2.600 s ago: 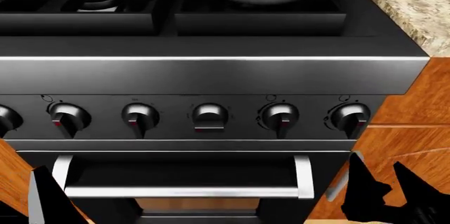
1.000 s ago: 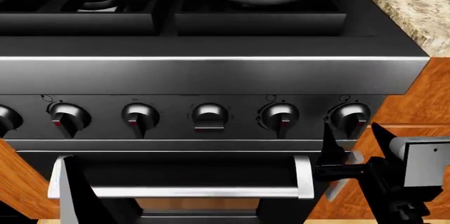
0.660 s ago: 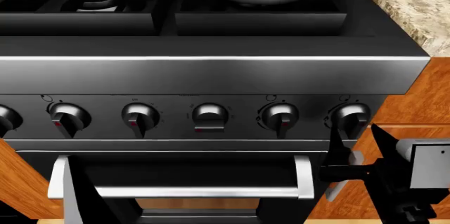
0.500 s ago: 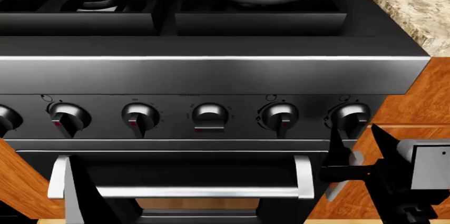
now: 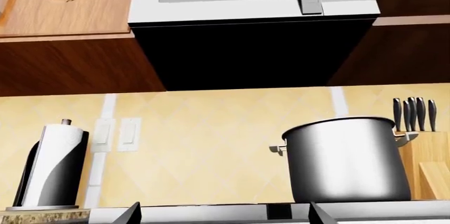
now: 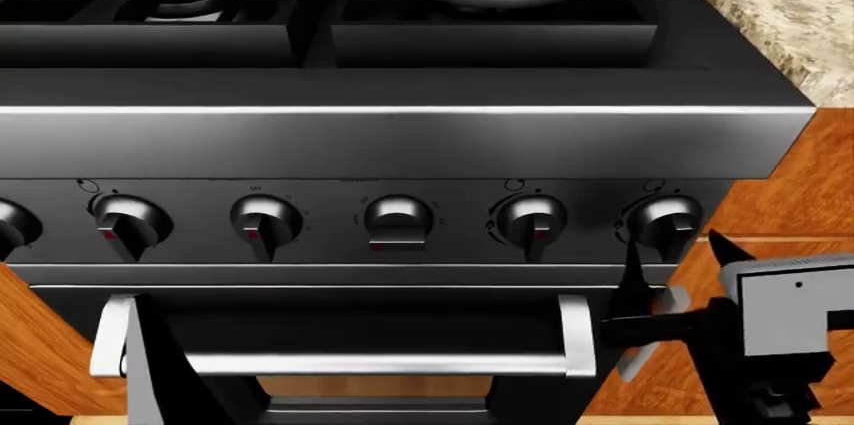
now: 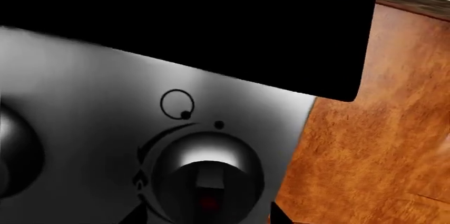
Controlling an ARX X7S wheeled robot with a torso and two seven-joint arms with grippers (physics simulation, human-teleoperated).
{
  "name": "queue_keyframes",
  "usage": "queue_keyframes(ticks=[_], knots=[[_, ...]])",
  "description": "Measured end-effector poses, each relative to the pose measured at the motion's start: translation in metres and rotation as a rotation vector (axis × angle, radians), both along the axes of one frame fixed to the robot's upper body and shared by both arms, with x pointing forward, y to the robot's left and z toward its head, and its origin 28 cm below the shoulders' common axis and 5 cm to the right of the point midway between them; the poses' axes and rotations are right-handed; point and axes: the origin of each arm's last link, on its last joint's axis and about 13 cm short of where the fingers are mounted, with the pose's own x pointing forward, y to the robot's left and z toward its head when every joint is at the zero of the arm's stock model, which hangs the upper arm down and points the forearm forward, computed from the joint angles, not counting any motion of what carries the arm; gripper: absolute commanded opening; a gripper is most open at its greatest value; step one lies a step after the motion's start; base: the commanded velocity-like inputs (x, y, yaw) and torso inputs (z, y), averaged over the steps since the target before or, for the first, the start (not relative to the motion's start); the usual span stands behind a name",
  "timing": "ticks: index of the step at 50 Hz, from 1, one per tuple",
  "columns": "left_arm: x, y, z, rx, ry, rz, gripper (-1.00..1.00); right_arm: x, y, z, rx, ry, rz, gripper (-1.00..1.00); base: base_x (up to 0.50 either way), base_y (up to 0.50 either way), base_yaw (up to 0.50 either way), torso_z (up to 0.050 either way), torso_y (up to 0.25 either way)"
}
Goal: Frozen meat rests on a plate on the counter. Retrieve the meat and place it in a pot on a burner. Then turn the burner on.
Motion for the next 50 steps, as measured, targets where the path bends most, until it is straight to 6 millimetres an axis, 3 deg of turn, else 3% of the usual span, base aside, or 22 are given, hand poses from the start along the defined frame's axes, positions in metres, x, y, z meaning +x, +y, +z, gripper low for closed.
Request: queue_keyframes(ticks=[50], knots=[[0.001,0.000,0.000,0.000,0.001,0.001,1.00,0.007,-0.014,0.035,-0.592,0.105,0.048,-1.00,0.01,0.00,0.01,0.001,0.000]])
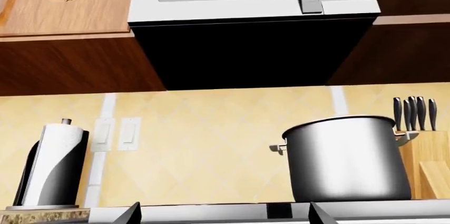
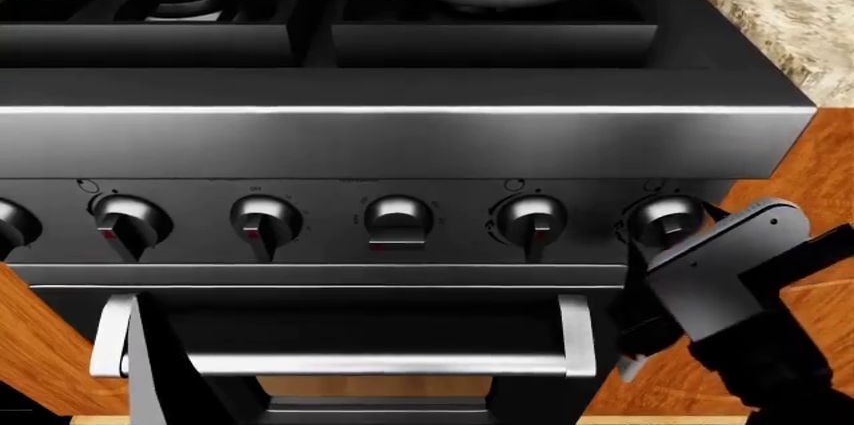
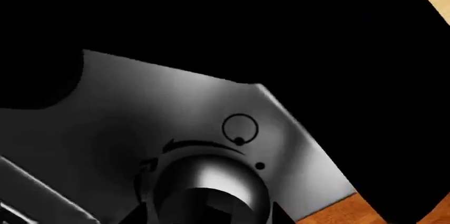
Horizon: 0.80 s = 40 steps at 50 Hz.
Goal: Frozen meat rests on a plate on the counter. Retrieve the meat and place it in a pot on a burner. Then turn the burner on.
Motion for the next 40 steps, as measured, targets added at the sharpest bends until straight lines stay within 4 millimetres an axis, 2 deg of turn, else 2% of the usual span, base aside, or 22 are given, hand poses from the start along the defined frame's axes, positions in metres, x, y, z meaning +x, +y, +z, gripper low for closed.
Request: queue_keyframes(ticks=[16,28,29,40], knots=[[0.000,0.000,0.000,0.000,0.000,-0.001,1.00,-0.001,0.000,0.018,-0.172,0.077,0.011,-1.00,0.00,0.00,0.00,0.001,0.003],[0.000,0.000,0.000,0.001,-0.001,-0.001,1.00,-0.001,0.000,0.024,-0.200,0.102,0.015,-1.00,-0.01,0.00,0.00,0.002,0.005],[0.000,0.000,0.000,0.001,-0.001,-0.001,1.00,-0.001,0.000,0.024,-0.199,0.105,0.015,1.00,-0.02,0.00,0.00,0.000,0.000],[0.000,0.000,0.000,0.001,-0.001,-0.001,1.00,-0.016,0.007,0.028,-0.204,0.050,0.078,1.00,0.00,0.00,0.00,0.000,0.000]])
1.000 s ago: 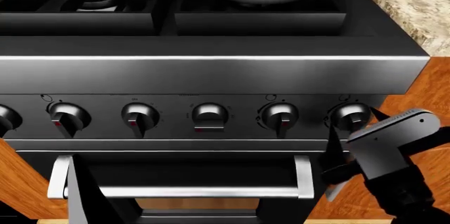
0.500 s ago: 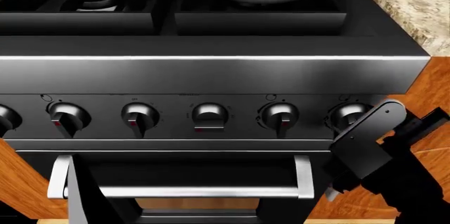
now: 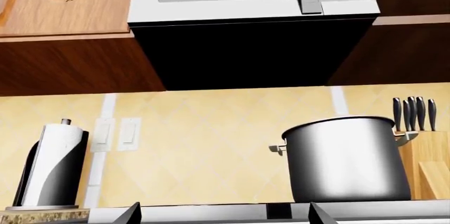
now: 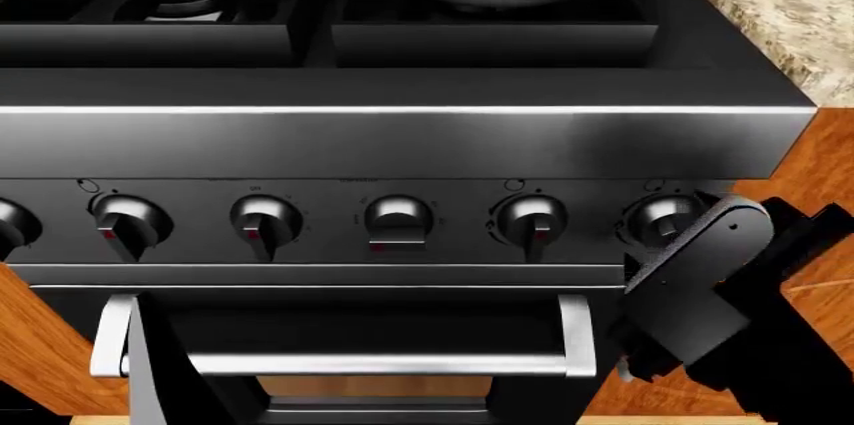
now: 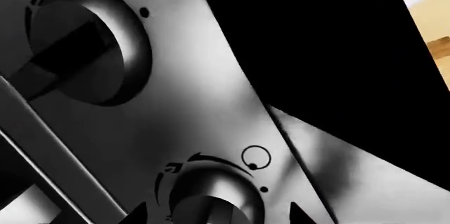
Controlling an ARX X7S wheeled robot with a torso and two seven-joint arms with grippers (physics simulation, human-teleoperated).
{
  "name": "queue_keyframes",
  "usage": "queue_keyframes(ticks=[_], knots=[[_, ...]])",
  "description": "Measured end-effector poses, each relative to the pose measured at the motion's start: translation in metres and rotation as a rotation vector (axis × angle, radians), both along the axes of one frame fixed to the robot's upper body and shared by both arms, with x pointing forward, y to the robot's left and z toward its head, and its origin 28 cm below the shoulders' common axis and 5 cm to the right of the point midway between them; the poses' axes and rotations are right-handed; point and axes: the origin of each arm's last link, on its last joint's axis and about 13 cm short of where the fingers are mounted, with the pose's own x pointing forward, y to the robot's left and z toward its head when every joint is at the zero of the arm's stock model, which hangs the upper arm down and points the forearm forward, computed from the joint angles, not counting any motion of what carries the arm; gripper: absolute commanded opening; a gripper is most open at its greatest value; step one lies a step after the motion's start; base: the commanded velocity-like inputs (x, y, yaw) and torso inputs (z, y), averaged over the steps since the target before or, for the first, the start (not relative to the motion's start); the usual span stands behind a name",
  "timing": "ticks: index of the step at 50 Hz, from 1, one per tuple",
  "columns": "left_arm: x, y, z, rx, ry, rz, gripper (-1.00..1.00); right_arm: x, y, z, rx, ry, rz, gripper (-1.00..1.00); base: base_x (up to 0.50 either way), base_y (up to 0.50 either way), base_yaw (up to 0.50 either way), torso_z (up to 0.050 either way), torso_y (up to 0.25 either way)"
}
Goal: Frozen meat rests on a plate on the counter. Retrieve the meat and place it in a pot on a burner. Then turn the burner on.
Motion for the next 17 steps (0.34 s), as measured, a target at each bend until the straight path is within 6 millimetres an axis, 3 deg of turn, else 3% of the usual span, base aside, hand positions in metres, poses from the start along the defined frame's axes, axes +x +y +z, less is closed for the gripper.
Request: queue_keyframes(ticks=[17], knots=[[0.000,0.000,0.000,0.000,-0.001,-0.001,1.00,-0.021,-0.005,0.010,0.013,-0.118,0.033,1.00,0.00,0.00,0.00,0.000,0.000]])
